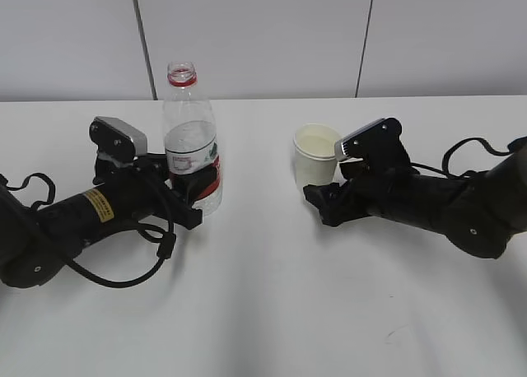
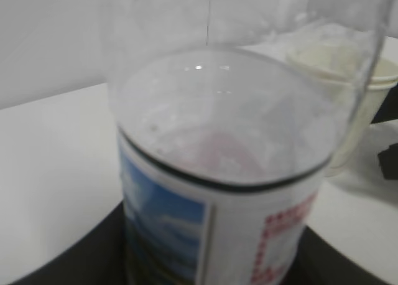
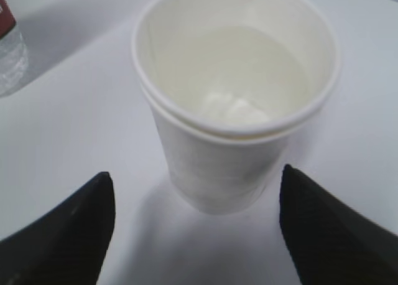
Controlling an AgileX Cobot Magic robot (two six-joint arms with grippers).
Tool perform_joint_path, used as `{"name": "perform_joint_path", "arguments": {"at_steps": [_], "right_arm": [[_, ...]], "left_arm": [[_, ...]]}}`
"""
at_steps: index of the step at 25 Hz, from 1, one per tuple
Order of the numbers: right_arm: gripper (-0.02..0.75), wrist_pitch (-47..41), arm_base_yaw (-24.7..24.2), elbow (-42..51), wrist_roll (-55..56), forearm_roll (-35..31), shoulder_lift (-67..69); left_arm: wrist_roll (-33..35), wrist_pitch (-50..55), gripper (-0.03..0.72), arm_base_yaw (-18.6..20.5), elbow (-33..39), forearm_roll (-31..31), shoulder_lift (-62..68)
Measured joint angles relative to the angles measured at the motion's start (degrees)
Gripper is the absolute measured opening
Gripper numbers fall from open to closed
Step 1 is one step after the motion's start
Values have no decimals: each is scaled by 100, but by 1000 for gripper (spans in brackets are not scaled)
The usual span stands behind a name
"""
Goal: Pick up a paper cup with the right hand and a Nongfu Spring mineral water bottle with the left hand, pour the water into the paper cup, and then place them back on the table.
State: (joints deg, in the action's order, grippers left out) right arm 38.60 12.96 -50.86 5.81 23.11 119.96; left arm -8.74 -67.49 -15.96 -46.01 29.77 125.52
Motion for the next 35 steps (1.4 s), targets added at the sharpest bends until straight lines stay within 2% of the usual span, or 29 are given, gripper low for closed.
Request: {"name": "perform_joint_path", "arguments": {"at_steps": [3,9,12,22,29,35], "right_arm": [[608,8,0,160,0,0,-241],[599,13,0,407,10,0,-528],[598,22,0,475,10,0,-639],[597,26,0,680,10,0,-747],[597,12,0,841,10,-11,-1138],[597,-217,-71,855,43,-580,-1400]], "left_arm": [[0,0,358,0,0,0,5],[0,105,507,0,0,27,34],[0,183,534,31,14,49,53],[0,216,544,668,791,-15,-489],[34,428,544,702,1017,-15,-762],[39,913,544,702,1028,-410,-994]]}}
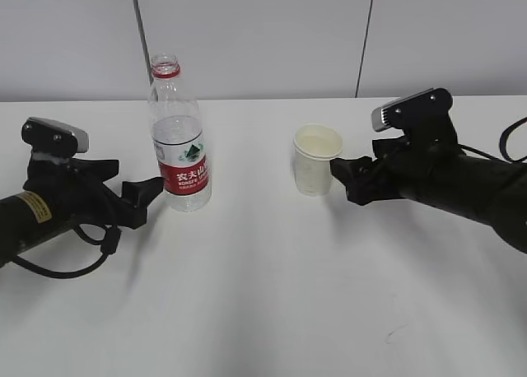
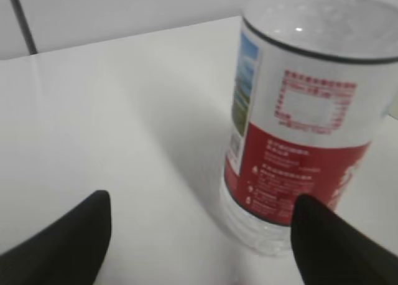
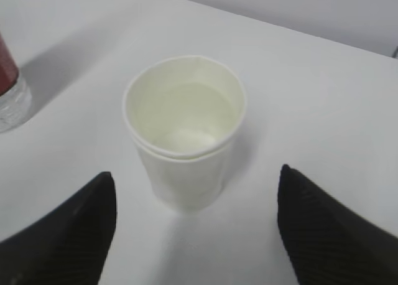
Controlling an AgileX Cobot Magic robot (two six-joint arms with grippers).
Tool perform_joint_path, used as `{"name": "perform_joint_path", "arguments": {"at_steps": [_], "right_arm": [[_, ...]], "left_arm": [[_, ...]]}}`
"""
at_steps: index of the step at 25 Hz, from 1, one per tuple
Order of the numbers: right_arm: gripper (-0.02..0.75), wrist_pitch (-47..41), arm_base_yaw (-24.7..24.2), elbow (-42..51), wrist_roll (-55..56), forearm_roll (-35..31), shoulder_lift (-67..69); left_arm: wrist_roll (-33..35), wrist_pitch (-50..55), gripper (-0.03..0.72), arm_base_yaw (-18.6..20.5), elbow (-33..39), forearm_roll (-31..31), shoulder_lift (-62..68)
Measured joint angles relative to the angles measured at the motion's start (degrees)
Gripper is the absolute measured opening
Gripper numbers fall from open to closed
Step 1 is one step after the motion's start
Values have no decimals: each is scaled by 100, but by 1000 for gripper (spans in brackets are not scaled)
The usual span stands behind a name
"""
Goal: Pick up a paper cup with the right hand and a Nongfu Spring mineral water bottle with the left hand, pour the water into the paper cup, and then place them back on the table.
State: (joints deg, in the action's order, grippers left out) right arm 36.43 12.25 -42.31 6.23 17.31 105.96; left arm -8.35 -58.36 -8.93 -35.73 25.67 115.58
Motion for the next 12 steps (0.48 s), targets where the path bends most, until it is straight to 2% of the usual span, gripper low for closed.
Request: {"name": "perform_joint_path", "arguments": {"at_steps": [8,12], "right_arm": [[597,-303,-517,10,8,-242,-173],[597,-303,-753,10,8,-422,-192]], "left_arm": [[162,701,544,7,0,-530,-451],[167,775,544,158,6,-838,-534]]}}
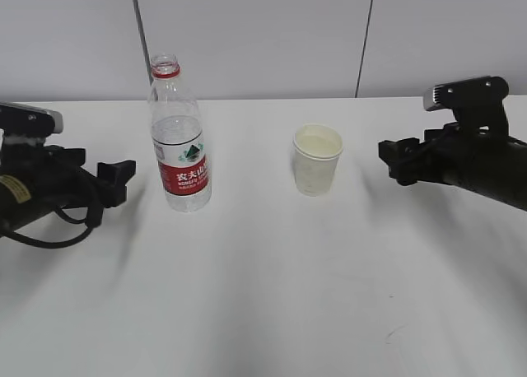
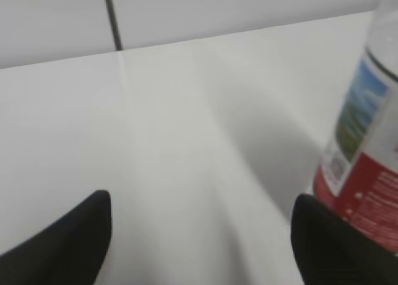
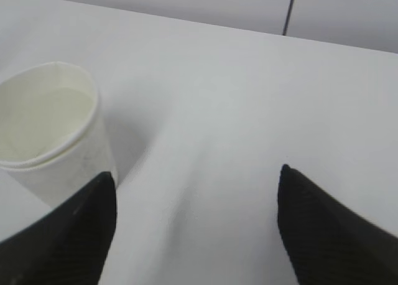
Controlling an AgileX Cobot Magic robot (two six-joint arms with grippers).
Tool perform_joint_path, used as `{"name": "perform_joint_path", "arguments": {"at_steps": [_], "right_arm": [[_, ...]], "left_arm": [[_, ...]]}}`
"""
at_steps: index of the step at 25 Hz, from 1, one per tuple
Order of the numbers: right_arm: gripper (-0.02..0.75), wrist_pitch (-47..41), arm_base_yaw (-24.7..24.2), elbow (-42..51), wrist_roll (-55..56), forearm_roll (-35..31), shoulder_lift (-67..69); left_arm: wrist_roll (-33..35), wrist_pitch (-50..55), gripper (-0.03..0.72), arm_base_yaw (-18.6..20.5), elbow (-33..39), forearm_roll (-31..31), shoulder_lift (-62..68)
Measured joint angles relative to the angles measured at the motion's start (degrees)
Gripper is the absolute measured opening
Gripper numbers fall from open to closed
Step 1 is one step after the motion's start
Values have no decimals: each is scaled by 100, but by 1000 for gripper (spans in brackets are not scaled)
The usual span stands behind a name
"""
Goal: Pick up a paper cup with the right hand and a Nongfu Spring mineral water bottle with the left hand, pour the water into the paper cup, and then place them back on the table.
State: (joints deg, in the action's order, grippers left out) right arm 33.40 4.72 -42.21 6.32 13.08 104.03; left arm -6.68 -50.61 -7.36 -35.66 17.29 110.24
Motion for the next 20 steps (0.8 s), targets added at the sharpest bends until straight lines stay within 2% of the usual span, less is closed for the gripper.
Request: {"name": "perform_joint_path", "arguments": {"at_steps": [8,15,20], "right_arm": [[596,-224,-488,-399,51,-253,0],[596,-1411,-564,-1187,61,-289,0],[595,-2561,-571,-1764,74,-302,0]], "left_arm": [[0,751,544,456,-238,-219,-249],[0,2097,544,539,-978,-341,-301],[0,3557,543,539,-1648,-354,-301]]}}
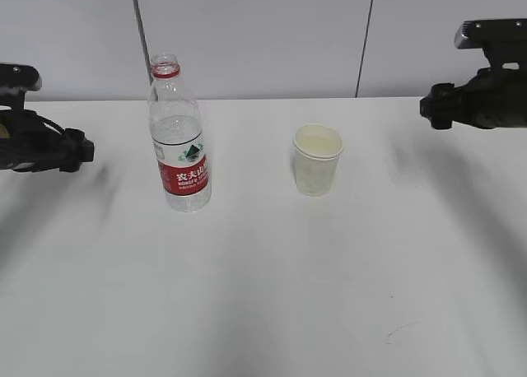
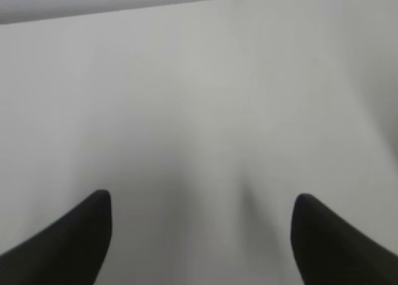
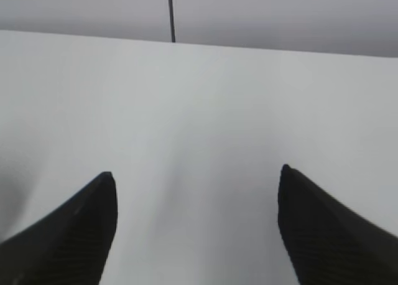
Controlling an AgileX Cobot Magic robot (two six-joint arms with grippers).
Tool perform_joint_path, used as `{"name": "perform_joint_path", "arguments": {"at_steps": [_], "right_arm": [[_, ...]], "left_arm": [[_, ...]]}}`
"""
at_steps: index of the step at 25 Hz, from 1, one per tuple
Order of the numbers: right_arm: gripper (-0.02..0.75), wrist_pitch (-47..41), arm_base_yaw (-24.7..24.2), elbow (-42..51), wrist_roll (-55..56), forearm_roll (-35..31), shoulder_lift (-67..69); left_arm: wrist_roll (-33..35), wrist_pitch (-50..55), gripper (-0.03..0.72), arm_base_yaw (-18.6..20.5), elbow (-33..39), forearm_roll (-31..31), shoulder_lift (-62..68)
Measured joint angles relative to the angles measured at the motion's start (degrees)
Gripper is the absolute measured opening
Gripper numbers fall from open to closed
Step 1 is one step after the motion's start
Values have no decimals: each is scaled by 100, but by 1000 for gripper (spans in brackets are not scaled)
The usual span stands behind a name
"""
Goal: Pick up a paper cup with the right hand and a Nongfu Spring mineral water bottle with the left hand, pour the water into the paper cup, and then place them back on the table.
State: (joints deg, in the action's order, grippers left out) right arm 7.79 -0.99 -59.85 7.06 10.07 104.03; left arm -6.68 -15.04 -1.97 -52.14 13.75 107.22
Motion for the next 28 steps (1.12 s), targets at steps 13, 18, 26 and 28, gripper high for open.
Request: {"name": "perform_joint_path", "arguments": {"at_steps": [13,18,26,28], "right_arm": [[594,-2913,0,-1226,8,-139,0],[594,-3698,0,-1676,12,-210,0],[593,-4944,0,-2504,-9,-655,154],[591,-5380,0,-2750,-110,-752,245]], "left_arm": [[0,3548,543,6,-1738,-42,0],[26,4798,543,11,-2408,-72,0],[302,6004,542,11,-3171,-258,0],[436,6144,542,11,-3296,-394,0]]}}
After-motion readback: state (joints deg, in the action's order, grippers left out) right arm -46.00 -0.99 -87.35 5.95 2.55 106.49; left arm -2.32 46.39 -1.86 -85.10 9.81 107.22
